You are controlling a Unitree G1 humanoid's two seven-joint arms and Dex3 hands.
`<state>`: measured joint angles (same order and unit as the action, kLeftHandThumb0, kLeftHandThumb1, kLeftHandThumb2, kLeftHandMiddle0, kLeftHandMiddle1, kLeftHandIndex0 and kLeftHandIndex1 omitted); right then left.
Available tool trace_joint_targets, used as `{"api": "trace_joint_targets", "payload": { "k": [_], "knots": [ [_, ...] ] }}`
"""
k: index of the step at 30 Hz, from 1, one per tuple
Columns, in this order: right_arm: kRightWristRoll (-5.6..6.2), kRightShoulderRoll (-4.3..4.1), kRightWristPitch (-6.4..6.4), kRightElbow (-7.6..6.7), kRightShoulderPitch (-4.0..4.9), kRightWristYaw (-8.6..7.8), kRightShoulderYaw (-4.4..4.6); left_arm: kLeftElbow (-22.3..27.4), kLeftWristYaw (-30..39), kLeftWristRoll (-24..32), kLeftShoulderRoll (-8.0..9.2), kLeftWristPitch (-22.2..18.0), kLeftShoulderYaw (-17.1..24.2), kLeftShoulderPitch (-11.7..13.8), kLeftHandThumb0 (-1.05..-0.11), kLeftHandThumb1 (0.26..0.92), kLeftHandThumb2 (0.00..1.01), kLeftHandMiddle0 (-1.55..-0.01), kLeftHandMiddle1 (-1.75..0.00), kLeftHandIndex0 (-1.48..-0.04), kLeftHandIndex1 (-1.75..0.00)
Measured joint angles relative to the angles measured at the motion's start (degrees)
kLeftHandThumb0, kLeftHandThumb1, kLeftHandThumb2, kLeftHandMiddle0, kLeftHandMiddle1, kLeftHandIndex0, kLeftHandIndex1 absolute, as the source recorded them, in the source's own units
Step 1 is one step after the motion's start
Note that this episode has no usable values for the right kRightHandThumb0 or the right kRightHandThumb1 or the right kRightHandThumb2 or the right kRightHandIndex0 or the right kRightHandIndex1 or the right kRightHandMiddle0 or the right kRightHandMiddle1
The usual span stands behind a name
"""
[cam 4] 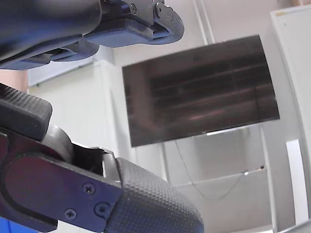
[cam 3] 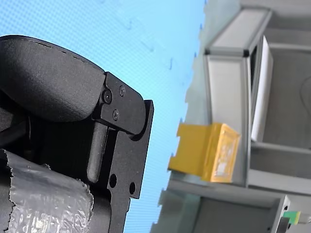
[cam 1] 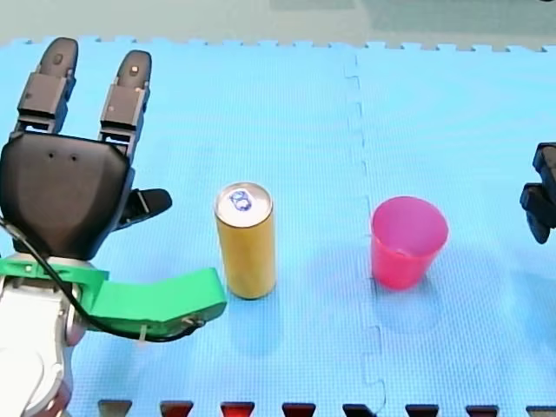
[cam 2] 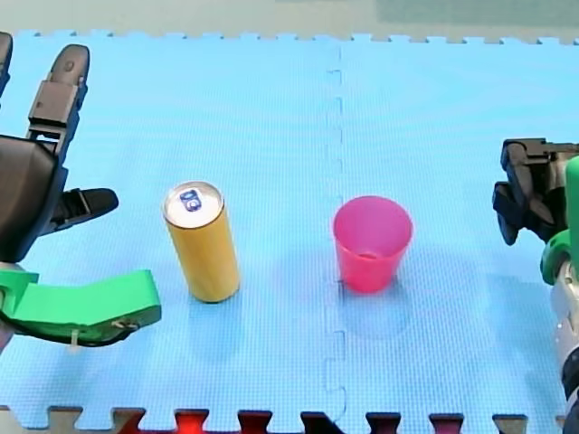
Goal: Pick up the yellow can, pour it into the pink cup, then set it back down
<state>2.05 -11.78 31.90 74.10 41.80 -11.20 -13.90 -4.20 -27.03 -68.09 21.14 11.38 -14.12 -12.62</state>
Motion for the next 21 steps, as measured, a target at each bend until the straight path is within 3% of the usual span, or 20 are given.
{"api": "trace_joint_targets", "payload": {
  "k": [21],
  "knots": [
    [-0.12,-0.23,0.27,-0.02,-0.03,0.03,-0.16,-0.6,-0.3,3.0,-0.04,0.8,-2.7,0.3,-1.038,0.909,0.0,-0.2,0.0,-0.28,0.0]
  ]
}}
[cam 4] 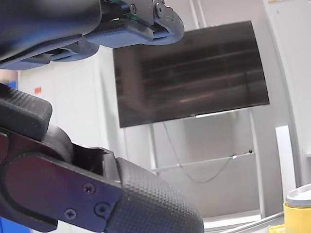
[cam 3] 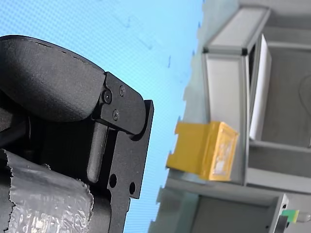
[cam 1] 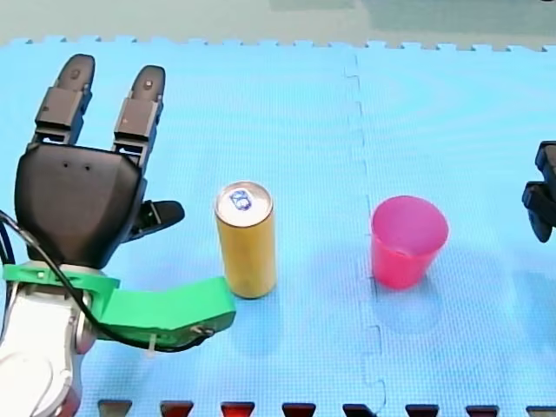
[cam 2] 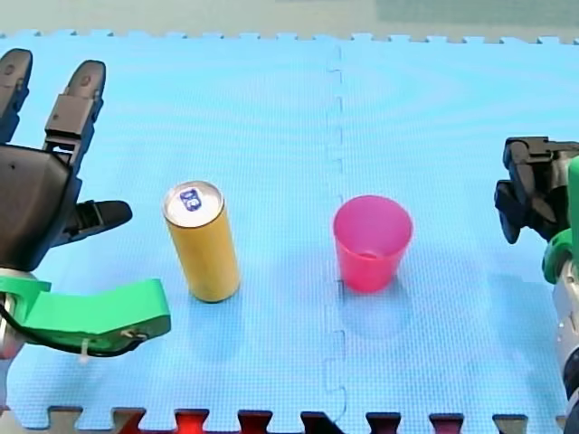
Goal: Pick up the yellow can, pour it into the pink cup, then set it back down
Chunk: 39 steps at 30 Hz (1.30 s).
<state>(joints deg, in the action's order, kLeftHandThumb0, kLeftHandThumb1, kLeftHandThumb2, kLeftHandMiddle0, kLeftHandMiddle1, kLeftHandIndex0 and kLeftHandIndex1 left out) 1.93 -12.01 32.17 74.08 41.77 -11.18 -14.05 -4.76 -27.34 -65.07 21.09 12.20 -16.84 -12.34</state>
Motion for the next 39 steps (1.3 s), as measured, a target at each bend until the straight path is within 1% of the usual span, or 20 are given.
{"api": "trace_joint_targets", "payload": {
  "k": [10,12,16,19,21,24,27,30,31,33,37,39],
  "knots": [
    [-0.08,-0.12,0.05,0.0,-0.05,0.04,0.08,0.4,-0.3,0.9,-0.05,0.5,-0.2,0.2,-1.034,0.897,0.0,-0.2,0.0,-0.28,0.0],
    [-0.1,-0.16,0.07,0.0,-0.11,0.06,0.11,0.3,-1.7,2.0,-0.33,-0.3,-0.1,0.2,-1.034,0.894,0.0,-0.21,0.0,-0.28,0.0],
    [-0.14,-0.15,0.07,0.0,-0.16,0.07,0.17,-2.4,-7.7,6.5,-1.19,-5.5,0.9,0.0,-1.043,0.893,0.0,-0.24,-0.02,-0.3,-0.01],
    [-0.14,-0.15,0.07,0.0,-0.19,0.07,0.18,-6.4,-12.6,9.6,-1.49,-10.1,1.5,-0.5,-1.048,0.895,0.0,-0.25,-0.02,-0.31,-0.01],
    [-0.14,-0.19,0.07,0.0,-0.23,0.07,0.17,-8.9,-14.4,11.9,-1.71,-12.9,1.7,-0.8,-1.048,0.895,0.0,-0.25,-0.02,-0.29,0.0],
    [-0.13,-0.25,0.07,0.01,-0.29,0.1,0.14,-11.9,-15.4,13.9,-2.0,-15.8,1.6,-0.9,-1.048,0.894,0.0,-0.26,-0.02,-0.28,0.0],
    [-0.14,-0.31,0.08,0.01,-0.35,0.24,0.15,-15.0,-16.9,14.4,-2.24,-17.1,1.1,-1.1,-1.048,0.893,0.0,-0.27,-0.02,-0.28,0.0],
    [-0.18,-0.32,0.11,0.01,-0.41,0.38,0.18,-18.7,-17.7,15.3,-2.93,-18.7,0.3,-1.4,-1.048,0.893,0.0,-0.27,-0.02,-0.28,0.0],
    [-0.18,-0.32,0.12,0.01,-0.43,0.41,0.2,-19.7,-17.7,16.3,-3.21,-20.0,0.2,-1.5,-1.048,0.893,0.0,-0.28,-0.03,-0.28,0.0],
    [-0.19,-0.31,0.12,0.01,-0.46,0.42,0.21,-22.3,-17.3,19.0,-3.84,-23.7,0.1,-1.7,-1.048,0.892,0.0,-0.3,-0.04,-0.29,0.0],
    [-0.19,-0.31,0.12,0.01,-0.49,0.4,0.2,-26.7,-15.3,23.9,-4.51,-31.2,0.1,-1.9,-1.048,0.844,0.0,-0.32,-0.04,-0.3,-0.01],
    [-0.2,-0.31,0.12,0.01,-0.5,0.4,0.21,-28.4,-14.0,26.3,-4.69,-34.8,0.3,-2.1,-1.048,0.833,0.0,-0.32,-0.03,-0.3,0.0]
  ]
}}
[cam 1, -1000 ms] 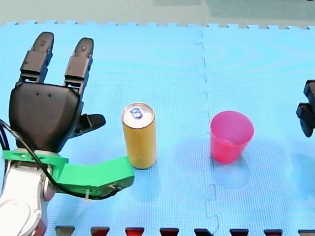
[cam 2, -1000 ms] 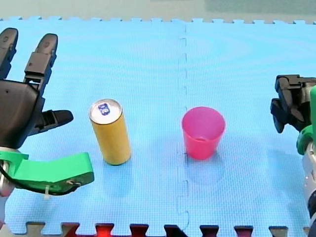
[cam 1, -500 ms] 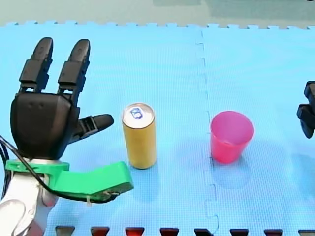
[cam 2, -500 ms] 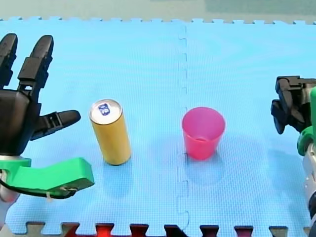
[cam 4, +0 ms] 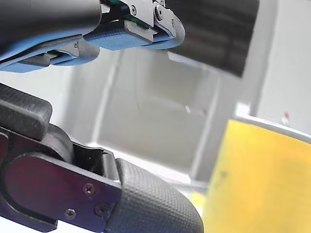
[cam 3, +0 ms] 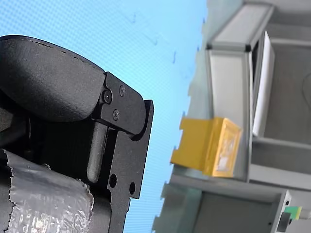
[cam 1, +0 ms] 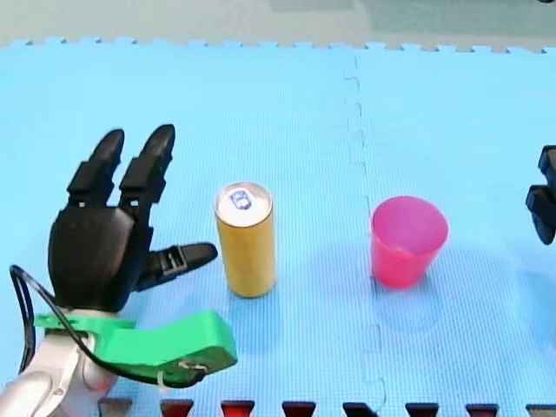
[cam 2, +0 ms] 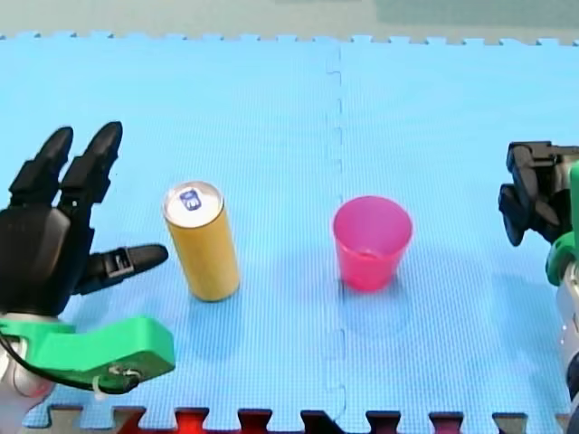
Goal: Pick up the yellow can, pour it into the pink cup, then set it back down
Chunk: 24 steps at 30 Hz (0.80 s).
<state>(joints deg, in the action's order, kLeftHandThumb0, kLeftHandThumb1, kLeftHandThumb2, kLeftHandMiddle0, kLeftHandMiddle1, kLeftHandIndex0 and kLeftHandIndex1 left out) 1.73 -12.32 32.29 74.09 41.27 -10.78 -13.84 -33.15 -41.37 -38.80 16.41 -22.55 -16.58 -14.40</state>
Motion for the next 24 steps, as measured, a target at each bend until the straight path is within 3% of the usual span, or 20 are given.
{"api": "trace_joint_targets", "payload": {
  "k": [5,9,24],
  "knots": [
    [-0.15,-0.1,0.02,0.0,-0.1,0.06,0.1,-4.1,6.0,7.2,-0.26,-8.6,1.1,-0.8,-1.048,0.81,0.0,-0.31,-0.02,-0.27,0.0],
    [-0.17,-0.11,0.02,0.0,-0.12,0.11,0.16,-5.6,13.4,13.8,-0.81,-12.0,2.3,-1.0,-1.048,0.78,0.0,-0.3,-0.01,-0.26,0.0],
    [-0.29,-0.24,0.13,0.01,-0.13,0.39,0.22,-9.7,40.8,34.6,-4.58,-13.7,8.1,-2.3,-1.048,0.789,0.01,-0.3,0.0,-0.29,-0.01]
  ]
}}
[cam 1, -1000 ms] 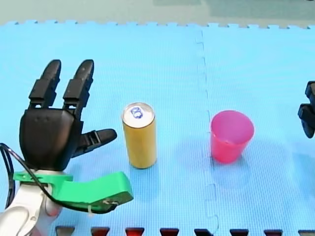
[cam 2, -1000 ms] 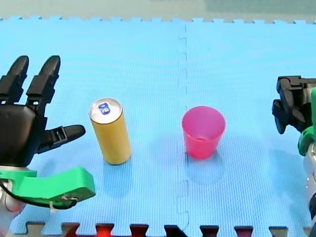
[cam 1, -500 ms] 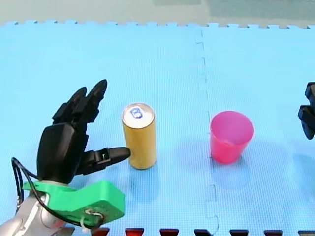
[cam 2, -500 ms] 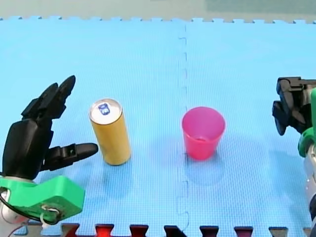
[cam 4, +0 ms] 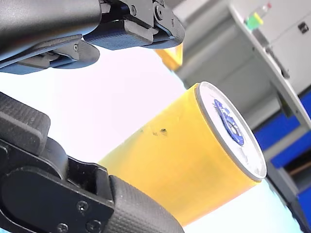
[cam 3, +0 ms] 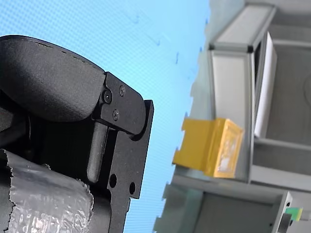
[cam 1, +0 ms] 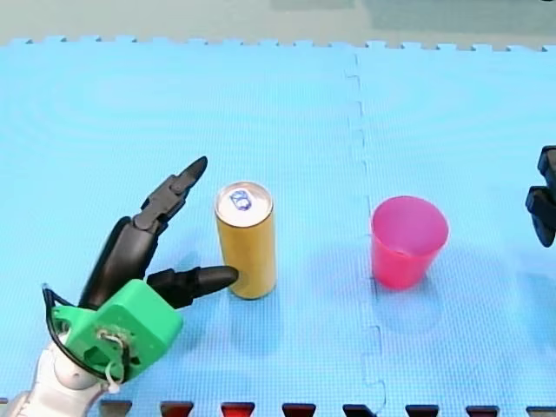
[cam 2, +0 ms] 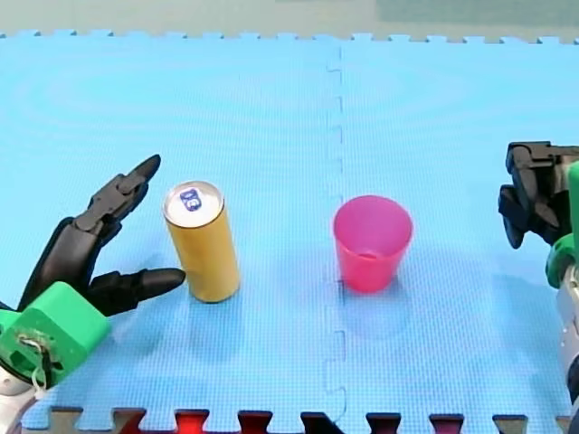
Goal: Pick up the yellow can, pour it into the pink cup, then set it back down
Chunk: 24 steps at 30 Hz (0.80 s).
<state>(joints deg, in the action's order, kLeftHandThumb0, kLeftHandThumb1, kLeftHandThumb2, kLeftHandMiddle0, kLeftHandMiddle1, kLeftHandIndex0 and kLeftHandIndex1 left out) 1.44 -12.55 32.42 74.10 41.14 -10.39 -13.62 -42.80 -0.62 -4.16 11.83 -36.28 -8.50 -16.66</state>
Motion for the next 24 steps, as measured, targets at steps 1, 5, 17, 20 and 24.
{"api": "trace_joint_targets", "payload": {
  "k": [1,5,17,20,24],
  "knots": [
    [0.0,-0.08,0.02,0.0,0.0,0.05,0.0,-0.4,1.3,0.7,-0.16,0.0,0.7,-0.3,-1.048,0.796,0.01,-0.3,0.0,-0.29,0.0],
    [0.01,-0.18,0.03,0.05,0.0,0.06,-0.01,-2.2,5.2,2.2,-1.05,-0.1,2.5,-1.2,-1.048,0.828,0.02,-0.35,-0.03,-0.29,0.0],
    [0.44,-0.21,0.03,0.05,0.02,-0.65,-0.3,-7.5,17.1,9.6,-5.05,1.9,8.1,-3.4,-1.048,0.838,0.01,-0.39,-0.03,-0.32,-0.01],
    [0.46,-0.21,0.07,0.04,0.02,-0.7,-0.39,-7.6,18.0,10.2,-5.9,3.0,9.1,-3.6,-1.047,0.82,0.0,-0.4,-0.03,-0.33,-0.01],
    [0.49,-0.22,0.18,0.03,0.01,-0.8,-0.5,-7.5,18.4,10.8,-6.91,4.5,10.0,-3.7,-1.032,0.795,0.0,-0.41,-0.03,-0.34,-0.01]
  ]
}}
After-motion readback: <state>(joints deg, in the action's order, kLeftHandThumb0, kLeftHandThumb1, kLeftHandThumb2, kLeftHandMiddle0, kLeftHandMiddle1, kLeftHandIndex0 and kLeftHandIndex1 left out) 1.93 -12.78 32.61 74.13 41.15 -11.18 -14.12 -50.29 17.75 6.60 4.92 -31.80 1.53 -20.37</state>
